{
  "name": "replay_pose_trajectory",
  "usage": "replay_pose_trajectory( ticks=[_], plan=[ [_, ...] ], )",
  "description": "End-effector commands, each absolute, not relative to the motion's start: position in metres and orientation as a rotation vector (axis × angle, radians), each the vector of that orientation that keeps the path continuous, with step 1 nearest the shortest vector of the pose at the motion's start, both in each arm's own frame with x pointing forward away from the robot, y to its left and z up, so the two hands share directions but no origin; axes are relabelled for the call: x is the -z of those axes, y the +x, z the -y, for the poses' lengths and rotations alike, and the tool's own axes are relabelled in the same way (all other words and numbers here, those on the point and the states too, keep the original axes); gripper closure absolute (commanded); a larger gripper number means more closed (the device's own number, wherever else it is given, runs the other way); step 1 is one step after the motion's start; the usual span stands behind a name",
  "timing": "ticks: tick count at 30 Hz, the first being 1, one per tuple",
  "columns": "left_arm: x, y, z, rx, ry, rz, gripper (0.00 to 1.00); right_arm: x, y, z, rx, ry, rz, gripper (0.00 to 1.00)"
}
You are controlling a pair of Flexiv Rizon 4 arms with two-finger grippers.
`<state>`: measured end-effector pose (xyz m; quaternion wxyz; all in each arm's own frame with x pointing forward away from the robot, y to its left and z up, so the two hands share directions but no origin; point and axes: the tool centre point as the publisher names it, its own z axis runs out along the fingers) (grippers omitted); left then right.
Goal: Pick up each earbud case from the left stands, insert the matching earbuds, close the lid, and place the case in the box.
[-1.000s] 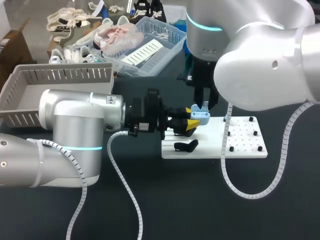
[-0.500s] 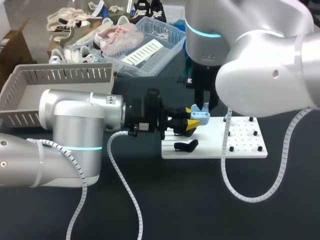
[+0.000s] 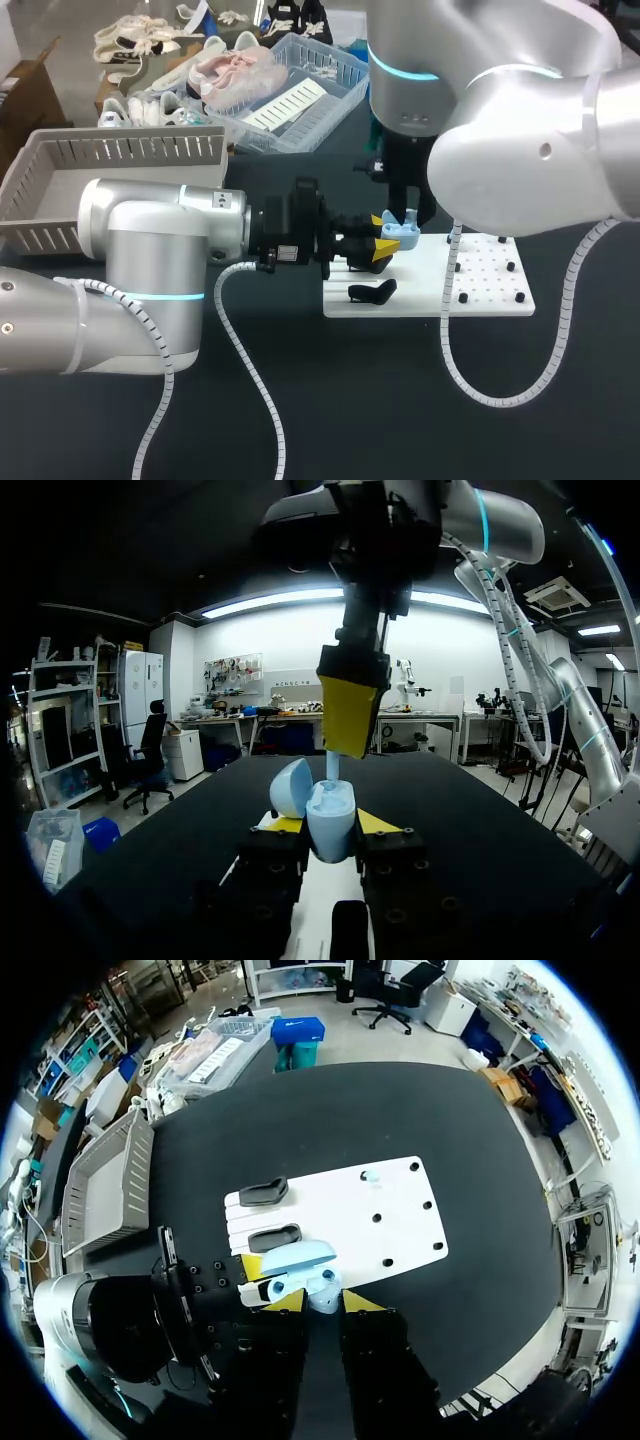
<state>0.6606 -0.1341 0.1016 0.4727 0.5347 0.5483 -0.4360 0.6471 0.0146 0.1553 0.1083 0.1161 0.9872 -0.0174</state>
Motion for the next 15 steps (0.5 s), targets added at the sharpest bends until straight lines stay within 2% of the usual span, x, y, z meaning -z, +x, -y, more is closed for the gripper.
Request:
replay_pose_trajectory(
  ticks=[1, 15],
  plan=[
    [-0.101, 0.6604, 0.1345, 1.066, 1.306, -1.341, 1.0, -0.1531, 0.6499, -0.016, 0.061, 0.343, -2.911, 1.0],
    [-0.101, 0.6604, 0.1345, 1.066, 1.306, -1.341, 1.0, -0.1489, 0.6543, -0.0155, 0.077, 0.341, -2.917, 1.0]
  ],
)
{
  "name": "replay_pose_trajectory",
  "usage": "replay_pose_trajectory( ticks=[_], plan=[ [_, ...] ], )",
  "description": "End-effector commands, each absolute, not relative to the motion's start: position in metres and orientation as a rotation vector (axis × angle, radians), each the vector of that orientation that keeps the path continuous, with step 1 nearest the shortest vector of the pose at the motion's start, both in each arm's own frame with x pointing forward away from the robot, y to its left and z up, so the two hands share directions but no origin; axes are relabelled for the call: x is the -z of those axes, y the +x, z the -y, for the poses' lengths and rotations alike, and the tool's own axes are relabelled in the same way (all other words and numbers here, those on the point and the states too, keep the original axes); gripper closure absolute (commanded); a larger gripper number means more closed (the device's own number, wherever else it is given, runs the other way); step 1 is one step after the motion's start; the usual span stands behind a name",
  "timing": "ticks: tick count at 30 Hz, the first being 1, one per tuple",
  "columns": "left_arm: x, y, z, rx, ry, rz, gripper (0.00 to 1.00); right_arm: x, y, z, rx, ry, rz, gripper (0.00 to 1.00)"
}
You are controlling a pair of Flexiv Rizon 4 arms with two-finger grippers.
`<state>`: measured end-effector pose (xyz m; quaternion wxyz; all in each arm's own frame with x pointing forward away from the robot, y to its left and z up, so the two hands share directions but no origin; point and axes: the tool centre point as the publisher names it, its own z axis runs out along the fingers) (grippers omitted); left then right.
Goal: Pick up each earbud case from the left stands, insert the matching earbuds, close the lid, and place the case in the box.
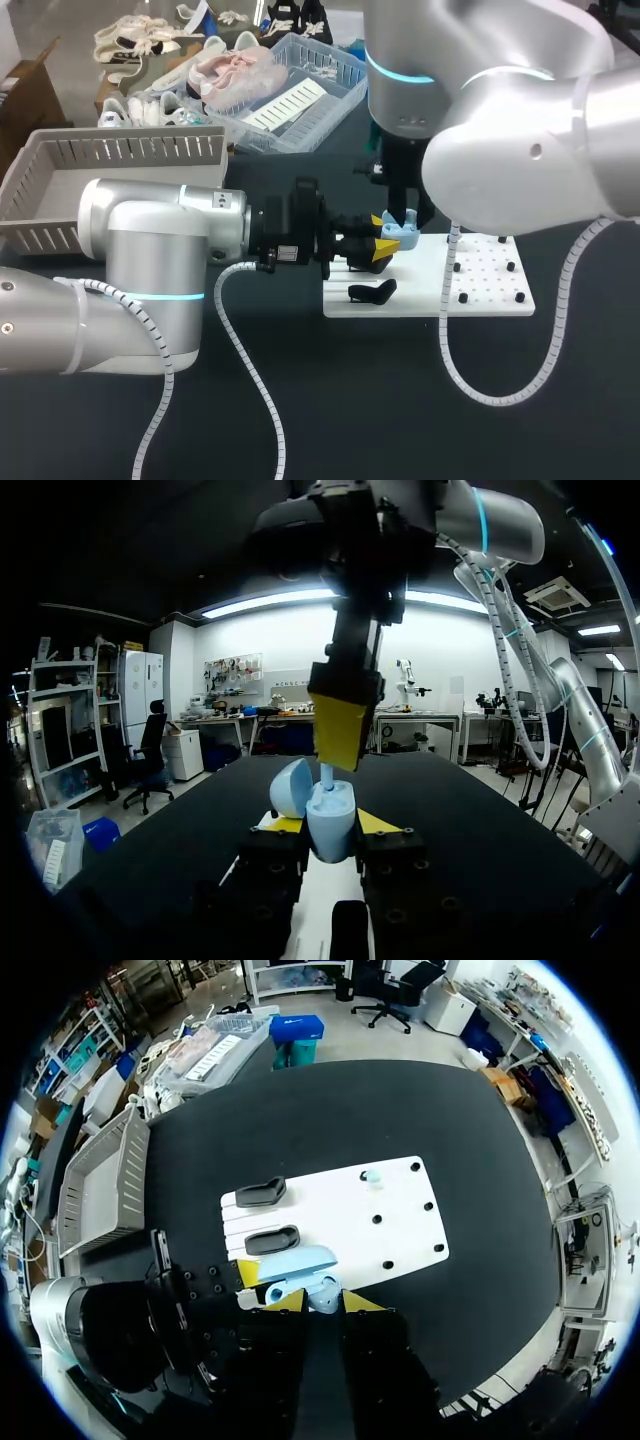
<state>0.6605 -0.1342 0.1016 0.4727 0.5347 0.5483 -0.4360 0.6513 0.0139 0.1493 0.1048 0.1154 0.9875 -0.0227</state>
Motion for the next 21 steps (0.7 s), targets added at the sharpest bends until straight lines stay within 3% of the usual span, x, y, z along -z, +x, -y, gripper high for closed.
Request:
replay_pose_trajectory(
  ticks=[1, 18, 19, 21],
  plan=[
    [-0.101, 0.6604, 0.1345, 1.066, 1.306, -1.341, 1.0, -0.1484, 0.6545, -0.0153, 0.08, 0.341, -2.918, 1.0],
    [-0.101, 0.6604, 0.1345, 1.066, 1.306, -1.341, 1.0, -0.1425, 0.657, -0.0152, 0.108, 0.351, -2.949, 1.0],
    [-0.101, 0.6604, 0.1345, 1.066, 1.306, -1.341, 1.0, -0.1422, 0.6571, -0.0151, 0.109, 0.353, -2.952, 0.98],
    [-0.101, 0.6604, 0.1345, 1.066, 1.306, -1.341, 1.0, -0.1417, 0.6572, -0.0151, 0.108, 0.356, -2.956, 0.78]
  ],
)
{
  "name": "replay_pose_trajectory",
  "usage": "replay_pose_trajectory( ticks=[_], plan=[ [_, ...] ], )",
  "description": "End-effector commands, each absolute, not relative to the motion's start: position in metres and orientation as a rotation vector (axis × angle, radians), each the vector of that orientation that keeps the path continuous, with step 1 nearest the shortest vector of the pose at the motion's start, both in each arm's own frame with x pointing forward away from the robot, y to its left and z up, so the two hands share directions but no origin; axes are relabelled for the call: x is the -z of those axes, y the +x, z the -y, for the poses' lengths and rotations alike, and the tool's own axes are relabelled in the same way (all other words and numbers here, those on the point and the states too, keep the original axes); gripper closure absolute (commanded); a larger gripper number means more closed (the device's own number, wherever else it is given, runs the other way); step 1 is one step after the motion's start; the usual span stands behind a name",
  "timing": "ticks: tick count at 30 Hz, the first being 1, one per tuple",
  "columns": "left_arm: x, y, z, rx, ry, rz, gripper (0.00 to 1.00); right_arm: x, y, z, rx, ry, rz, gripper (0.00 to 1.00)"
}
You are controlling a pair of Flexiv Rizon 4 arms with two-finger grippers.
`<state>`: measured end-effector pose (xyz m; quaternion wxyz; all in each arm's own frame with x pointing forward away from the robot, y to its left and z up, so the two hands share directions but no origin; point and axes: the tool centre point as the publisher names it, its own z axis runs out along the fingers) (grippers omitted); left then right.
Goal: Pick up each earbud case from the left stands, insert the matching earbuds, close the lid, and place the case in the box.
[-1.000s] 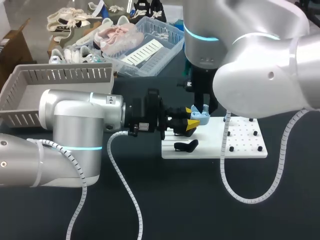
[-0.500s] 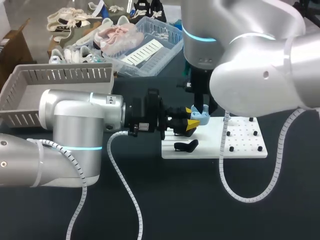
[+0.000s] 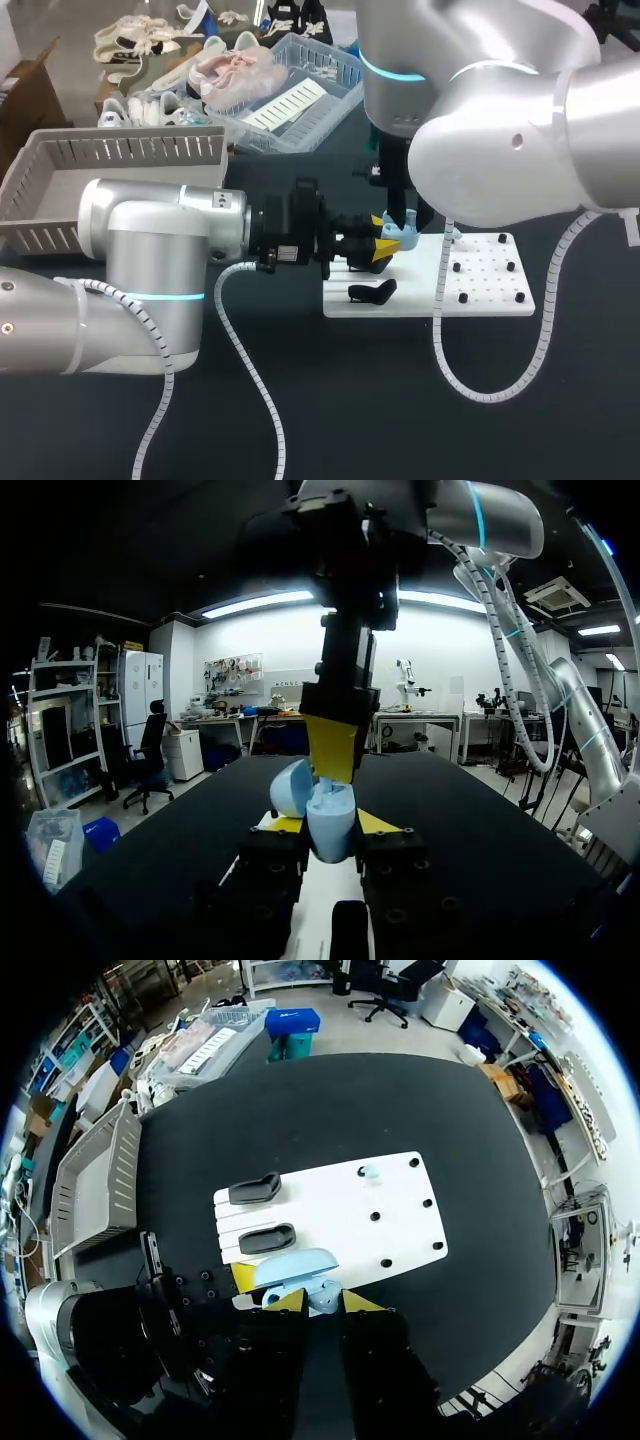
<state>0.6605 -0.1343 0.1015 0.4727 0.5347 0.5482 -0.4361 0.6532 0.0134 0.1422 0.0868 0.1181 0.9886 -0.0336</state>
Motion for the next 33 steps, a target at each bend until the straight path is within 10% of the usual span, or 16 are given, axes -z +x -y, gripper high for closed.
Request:
replay_pose_trajectory(
  ticks=[1, 7, 33],
  plan=[
    [-0.101, 0.66, 0.134, 1.066, 1.306, -1.341, 1.0, -0.142, 0.657, -0.015, 0.107, 0.358, -2.959, 0.69],
    [-0.101, 0.66, 0.134, 1.066, 1.306, -1.341, 1.0, -0.145, 0.656, -0.015, 0.079, 0.37, -2.963, 0.51],
    [-0.101, 0.66, 0.134, 1.066, 1.306, -1.341, 1.0, -0.168, 0.661, 0.07, -0.348, 0.629, -2.838, 0.46]
  ],
)
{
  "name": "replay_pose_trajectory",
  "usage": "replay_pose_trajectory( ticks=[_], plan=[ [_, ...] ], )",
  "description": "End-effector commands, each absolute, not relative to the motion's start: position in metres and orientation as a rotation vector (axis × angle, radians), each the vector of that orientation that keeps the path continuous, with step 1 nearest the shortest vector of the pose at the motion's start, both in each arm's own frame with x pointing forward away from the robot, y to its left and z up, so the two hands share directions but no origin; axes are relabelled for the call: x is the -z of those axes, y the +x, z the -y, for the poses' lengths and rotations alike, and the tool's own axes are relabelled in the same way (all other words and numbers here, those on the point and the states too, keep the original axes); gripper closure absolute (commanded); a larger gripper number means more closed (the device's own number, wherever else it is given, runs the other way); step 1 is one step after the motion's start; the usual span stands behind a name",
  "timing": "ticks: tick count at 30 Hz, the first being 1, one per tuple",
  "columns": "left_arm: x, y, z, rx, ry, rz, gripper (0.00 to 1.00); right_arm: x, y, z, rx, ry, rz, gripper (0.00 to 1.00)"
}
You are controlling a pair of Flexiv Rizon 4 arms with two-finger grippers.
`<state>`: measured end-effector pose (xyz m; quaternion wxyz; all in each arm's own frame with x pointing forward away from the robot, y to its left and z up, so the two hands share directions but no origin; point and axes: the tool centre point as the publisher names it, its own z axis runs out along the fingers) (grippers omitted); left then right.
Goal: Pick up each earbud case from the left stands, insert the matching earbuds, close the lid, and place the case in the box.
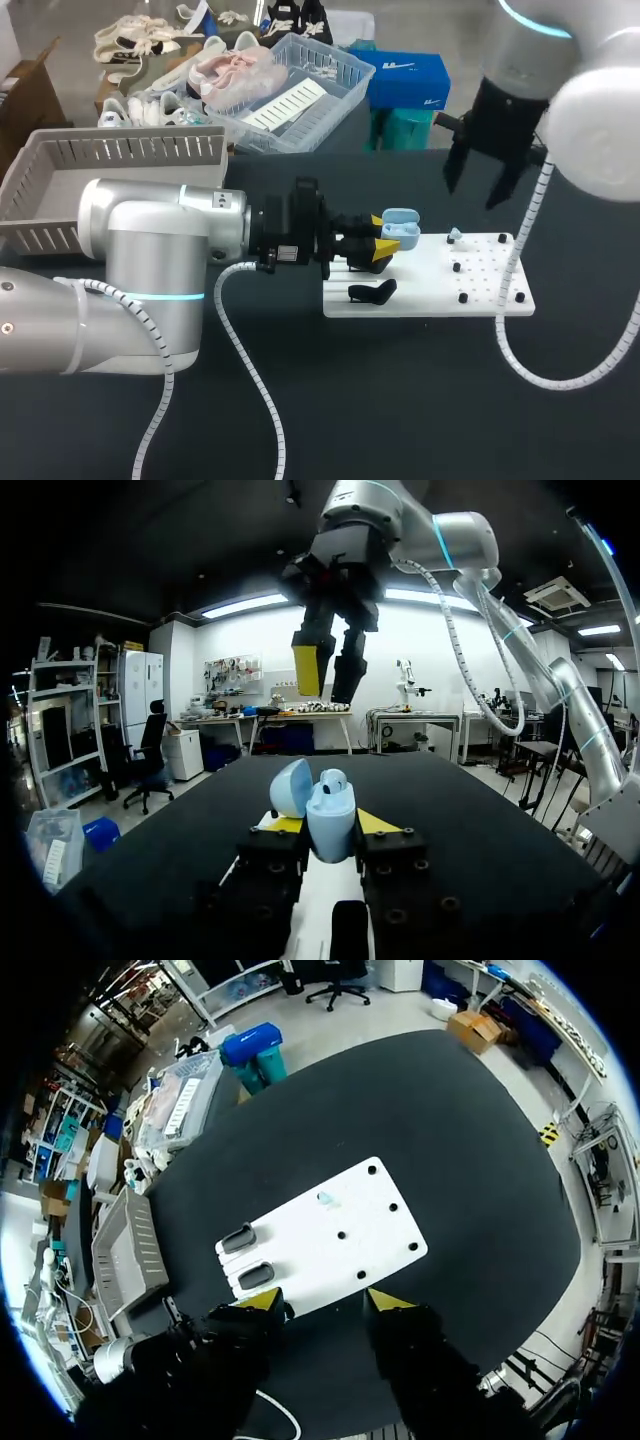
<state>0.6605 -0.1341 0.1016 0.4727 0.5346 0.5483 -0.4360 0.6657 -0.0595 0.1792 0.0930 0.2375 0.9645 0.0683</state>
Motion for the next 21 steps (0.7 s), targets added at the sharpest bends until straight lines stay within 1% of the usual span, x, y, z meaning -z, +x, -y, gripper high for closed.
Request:
replay_pose_trajectory(
  ticks=[1, 2, 5, 10, 11, 16, 19, 21],
  plan=[
    [-0.101, 0.66, 0.134, 1.066, 1.306, -1.341, 1.0, -0.165, 0.662, 0.073, -0.351, 0.611, -2.839, 0.37],
    [-0.101, 0.66, 0.134, 1.066, 1.306, -1.341, 1.0, -0.162, 0.664, 0.076, -0.383, 0.586, -2.847, 0.31],
    [-0.101, 0.66, 0.134, 1.066, 1.306, -1.341, 1.0, -0.155, 0.666, 0.082, -0.412, 0.548, -2.863, 0.29],
    [-0.101, 0.66, 0.134, 1.066, 1.306, -1.341, 1.0, -0.142, 0.677, 0.094, -0.406, 0.537, -2.86, 0.31],
    [-0.101, 0.66, 0.134, 1.066, 1.306, -1.341, 1.0, -0.14, 0.68, 0.095, -0.412, 0.535, -2.863, 0.33],
    [-0.101, 0.66, 0.134, 1.066, 1.306, -1.341, 1.0, -0.126, 0.692, 0.094, -0.386, 0.457, -2.892, 0.33],
    [-0.101, 0.66, 0.134, 1.066, 1.306, -1.341, 1.0, -0.118, 0.697, 0.09, -0.352, 0.395, -2.917, 0.42],
    [-0.101, 0.66, 0.134, 1.066, 1.306, -1.341, 1.0, -0.113, 0.701, 0.089, -0.344, 0.357, -2.931, 0.43]
  ],
)
